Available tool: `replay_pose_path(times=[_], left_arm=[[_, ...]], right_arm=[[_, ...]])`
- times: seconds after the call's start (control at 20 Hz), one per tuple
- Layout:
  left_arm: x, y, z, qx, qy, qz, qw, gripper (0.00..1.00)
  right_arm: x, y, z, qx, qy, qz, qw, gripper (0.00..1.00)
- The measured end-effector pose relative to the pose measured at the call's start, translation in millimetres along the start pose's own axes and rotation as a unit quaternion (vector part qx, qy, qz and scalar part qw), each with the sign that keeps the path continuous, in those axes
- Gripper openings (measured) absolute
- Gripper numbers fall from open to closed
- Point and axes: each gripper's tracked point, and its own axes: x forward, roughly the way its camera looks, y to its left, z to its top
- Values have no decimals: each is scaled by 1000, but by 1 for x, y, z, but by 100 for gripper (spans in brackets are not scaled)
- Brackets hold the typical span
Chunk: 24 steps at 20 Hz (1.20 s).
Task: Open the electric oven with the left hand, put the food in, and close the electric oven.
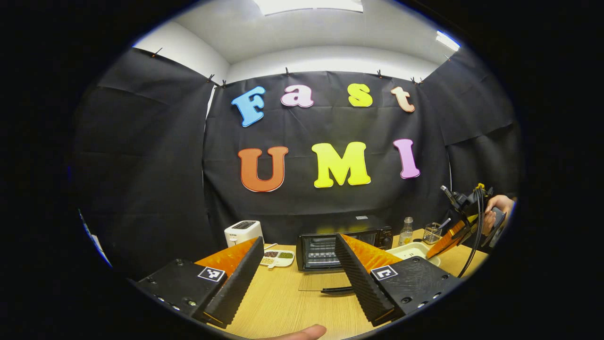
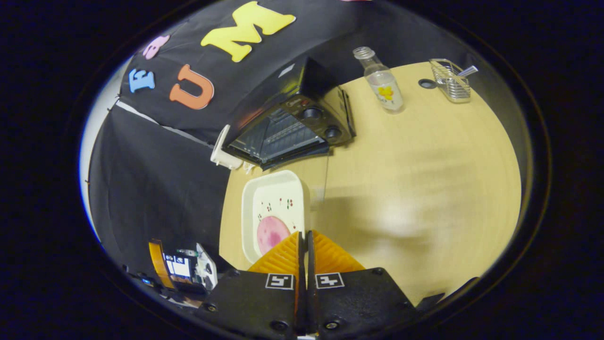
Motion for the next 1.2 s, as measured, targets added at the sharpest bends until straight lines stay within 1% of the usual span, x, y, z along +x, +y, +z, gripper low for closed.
replay_pose_path(times=[0.15,0.25,0.35,0.4,0.45,0.55,0.6,0.65,0.8,0.85,0.95,1.0,1.15,1.2], left_arm=[[-1,10,-9,-2,4,4,1000,96],[2,15,-15,-11,10,8,1000,96],[5,17,-24,-17,16,8,1000,96],[7,16,-27,-18,19,9,1000,96],[9,16,-29,-18,21,9,1000,96],[14,16,-35,-17,21,9,1000,96],[15,14,-37,-16,22,8,1000,96],[16,11,-37,-15,22,6,1000,96],[25,8,-42,-12,24,1,1000,96],[27,10,-45,-11,23,2,1000,96],[30,15,-50,-10,24,7,1000,96],[32,18,-54,-9,26,11,1000,96],[37,27,-63,-9,29,24,999,96],[38,29,-66,-13,31,28,999,96]], right_arm=[[20,27,-2,14,5,16,1000,1],[37,39,0,22,12,23,999,1],[56,45,6,29,15,24,999,1],[68,47,10,35,16,24,999,4],[76,49,13,45,15,24,999,0],[95,54,23,58,12,25,998,1],[103,55,28,65,9,25,998,4],[110,58,33,75,4,27,997,4],[136,65,52,105,-25,32,994,4],[143,66,57,121,-40,30,991,0],[160,66,71,159,-73,26,984,1],[167,64,79,175,-88,22,980,4],[184,58,102,202,-140,10,969,4],[188,54,111,206,-162,1,965,0]])
